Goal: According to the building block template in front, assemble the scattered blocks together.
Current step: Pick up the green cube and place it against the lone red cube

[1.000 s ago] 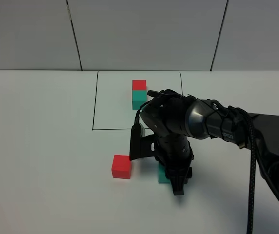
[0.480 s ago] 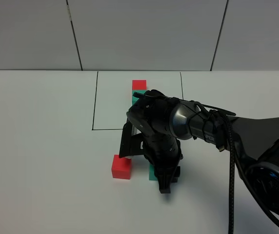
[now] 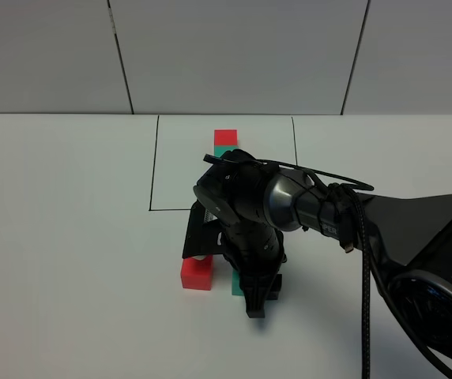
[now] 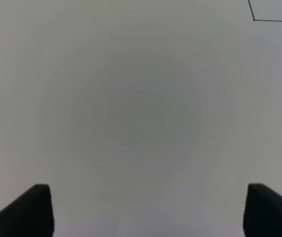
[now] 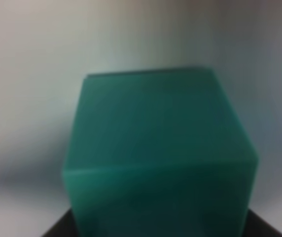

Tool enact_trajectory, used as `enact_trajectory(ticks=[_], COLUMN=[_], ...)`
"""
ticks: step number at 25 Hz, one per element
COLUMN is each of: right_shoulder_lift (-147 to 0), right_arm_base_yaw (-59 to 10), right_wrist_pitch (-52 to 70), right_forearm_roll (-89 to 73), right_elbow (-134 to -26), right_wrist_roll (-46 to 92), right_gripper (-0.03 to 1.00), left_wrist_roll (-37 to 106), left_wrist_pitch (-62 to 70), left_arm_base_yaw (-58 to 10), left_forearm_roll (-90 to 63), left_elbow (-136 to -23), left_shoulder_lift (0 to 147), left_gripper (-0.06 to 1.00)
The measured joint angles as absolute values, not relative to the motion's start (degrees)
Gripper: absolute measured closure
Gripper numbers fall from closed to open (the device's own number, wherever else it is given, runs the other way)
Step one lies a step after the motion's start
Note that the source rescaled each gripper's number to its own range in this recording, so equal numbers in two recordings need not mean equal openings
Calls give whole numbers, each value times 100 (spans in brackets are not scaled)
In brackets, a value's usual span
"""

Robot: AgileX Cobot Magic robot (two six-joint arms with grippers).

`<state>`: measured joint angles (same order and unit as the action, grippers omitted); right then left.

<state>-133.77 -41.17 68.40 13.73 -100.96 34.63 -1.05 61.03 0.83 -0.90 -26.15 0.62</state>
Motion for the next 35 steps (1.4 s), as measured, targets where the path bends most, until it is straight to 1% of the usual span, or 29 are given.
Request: enact_trajectory(ticks=[13,22,35], right_shoulder_lift=[-13377,-13660,-13666], right_arm_base_yaw=[-4117,-4117,-4117], right_wrist_pitch=[6833,6932,6951], right_forearm_roll=[1279,1137,1118], right_elbow=[-10107,-10664,-10671], right_wrist_roll=[3459,3459,3459], right_gripper=[96,96,96], left_wrist_roll=[-105,-105,-110], left_wrist_pitch=[6097,6097,6097], left_arm_base_yaw=[83,83,83], left_forearm_roll=[-90,-90,-90], left_elbow=[-2615,-2615,-2615], left_shoulder_lift=[62,62,62], left_gripper=[0,0,0])
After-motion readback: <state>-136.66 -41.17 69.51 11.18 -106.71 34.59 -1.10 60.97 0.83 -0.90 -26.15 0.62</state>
